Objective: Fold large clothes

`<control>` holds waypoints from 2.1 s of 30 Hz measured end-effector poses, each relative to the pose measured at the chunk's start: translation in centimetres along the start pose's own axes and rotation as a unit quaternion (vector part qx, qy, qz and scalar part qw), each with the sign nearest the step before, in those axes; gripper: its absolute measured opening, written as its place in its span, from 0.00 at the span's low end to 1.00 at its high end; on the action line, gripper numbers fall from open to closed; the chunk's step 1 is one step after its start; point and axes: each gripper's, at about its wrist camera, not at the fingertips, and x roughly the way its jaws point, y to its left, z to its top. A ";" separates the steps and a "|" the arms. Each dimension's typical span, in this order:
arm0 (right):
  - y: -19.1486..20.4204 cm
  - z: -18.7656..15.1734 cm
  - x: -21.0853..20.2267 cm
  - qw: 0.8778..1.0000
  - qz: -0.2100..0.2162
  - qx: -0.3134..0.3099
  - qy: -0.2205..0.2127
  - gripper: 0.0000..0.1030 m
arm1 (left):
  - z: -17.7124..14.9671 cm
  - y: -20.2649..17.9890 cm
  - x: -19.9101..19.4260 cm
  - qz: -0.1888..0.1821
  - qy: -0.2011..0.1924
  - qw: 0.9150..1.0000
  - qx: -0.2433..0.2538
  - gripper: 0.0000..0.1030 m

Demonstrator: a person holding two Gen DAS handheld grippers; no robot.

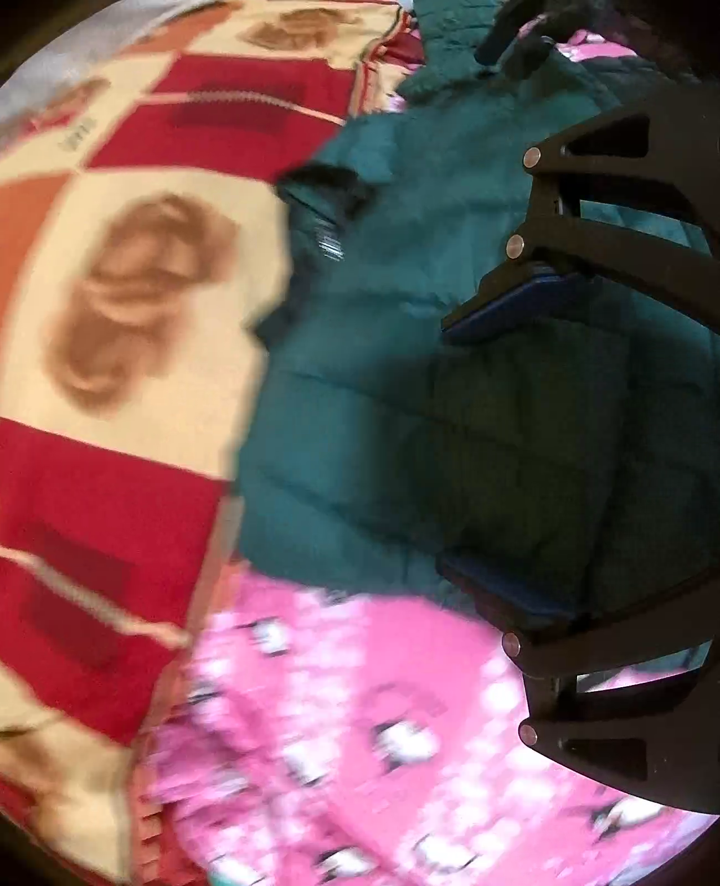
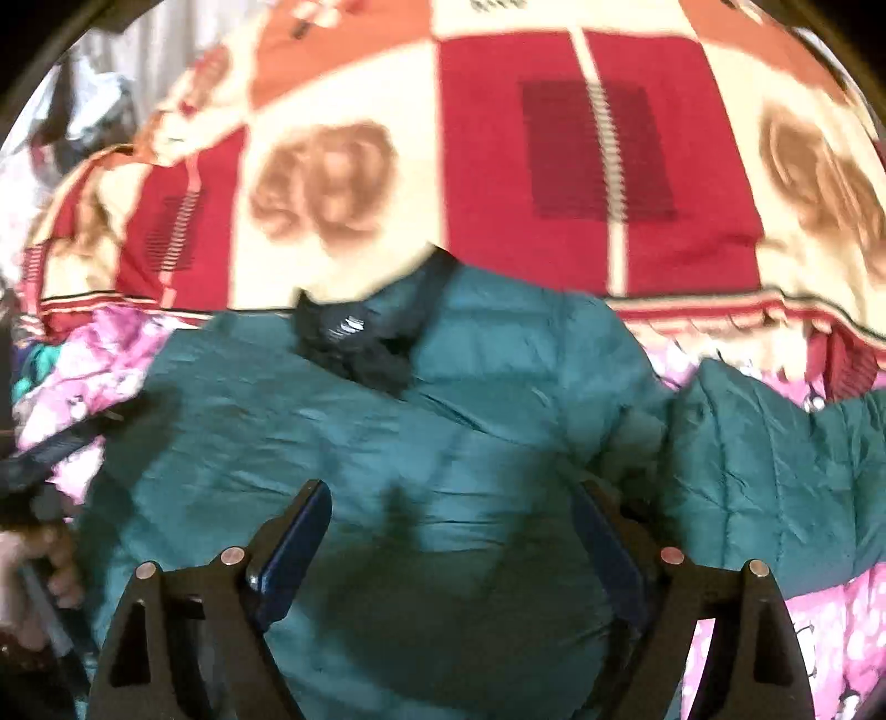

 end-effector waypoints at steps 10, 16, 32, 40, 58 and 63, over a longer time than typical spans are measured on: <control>-0.9 -0.8 0.6 1.000 -0.020 0.003 0.021 0.86 | -0.3 -1.0 -3.6 -0.022 -0.036 0.999 -0.002 0.78; -10.7 -1.4 -7.8 0.977 -0.189 0.050 -0.090 0.86 | -2.5 -2.3 -6.5 -0.064 -0.036 0.997 0.006 0.78; -36.6 -3.2 -16.0 0.932 -0.262 0.235 -0.080 0.86 | -4.3 -5.0 -6.6 -0.036 -0.030 0.997 0.060 0.78; -37.6 -3.0 -14.9 0.923 -0.283 0.245 -0.086 0.55 | -3.4 -3.1 -5.9 0.002 -0.026 0.999 0.048 0.78; -25.7 -0.6 -15.4 0.947 -0.272 0.145 -0.092 0.23 | -3.1 1.9 -8.5 0.056 -0.054 0.996 0.040 0.78; -21.7 0.5 -14.3 0.951 -0.266 0.132 -0.086 0.23 | -2.9 5.4 -10.0 0.072 -0.063 0.995 0.023 0.78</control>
